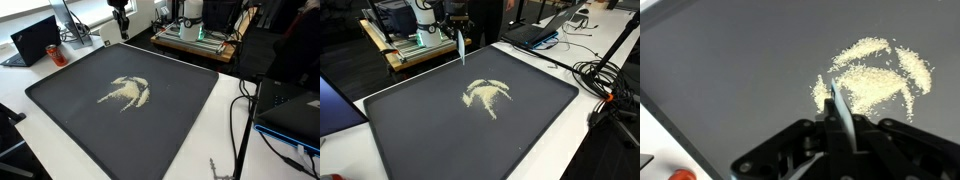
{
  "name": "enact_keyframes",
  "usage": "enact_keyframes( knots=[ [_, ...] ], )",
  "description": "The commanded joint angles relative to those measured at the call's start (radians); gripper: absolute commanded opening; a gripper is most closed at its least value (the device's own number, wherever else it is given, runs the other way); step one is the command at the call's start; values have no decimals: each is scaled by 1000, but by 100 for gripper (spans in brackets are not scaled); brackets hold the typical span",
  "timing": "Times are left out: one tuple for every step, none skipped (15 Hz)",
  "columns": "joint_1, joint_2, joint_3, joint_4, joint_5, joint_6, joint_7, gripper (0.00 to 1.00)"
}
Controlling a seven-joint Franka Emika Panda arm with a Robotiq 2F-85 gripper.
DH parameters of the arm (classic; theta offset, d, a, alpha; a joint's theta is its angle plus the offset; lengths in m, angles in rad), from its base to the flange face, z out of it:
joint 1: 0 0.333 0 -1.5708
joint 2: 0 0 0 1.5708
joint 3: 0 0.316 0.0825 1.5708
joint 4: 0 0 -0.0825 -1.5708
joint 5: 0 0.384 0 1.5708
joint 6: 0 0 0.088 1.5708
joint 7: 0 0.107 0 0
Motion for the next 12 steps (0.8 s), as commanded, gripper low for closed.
enact_keyframes(
  knots=[
    [0, 45, -9, -20, -111, 47, 89, 1],
    [1, 61, -13, -22, -144, 62, 112, 1],
    [4, 81, -16, -26, -149, 96, 102, 1],
    [6, 107, -22, -20, -178, 112, 124, 1],
    [7, 133, -30, -14, -197, 133, 145, 1],
    [6, 167, -41, -10, -200, 170, 146, 1],
    [18, 117, -36, -18, -157, 115, 108, 4],
    [20, 140, -46, -17, -163, 140, 112, 4],
    [22, 159, -53, -15, -164, 154, 112, 4],
    [23, 170, -56, -13, -164, 159, 112, 4],
    [24, 174, -58, -12, -164, 161, 112, 4],
    [24, 173, -58, -11, -164, 161, 112, 4]
  ],
)
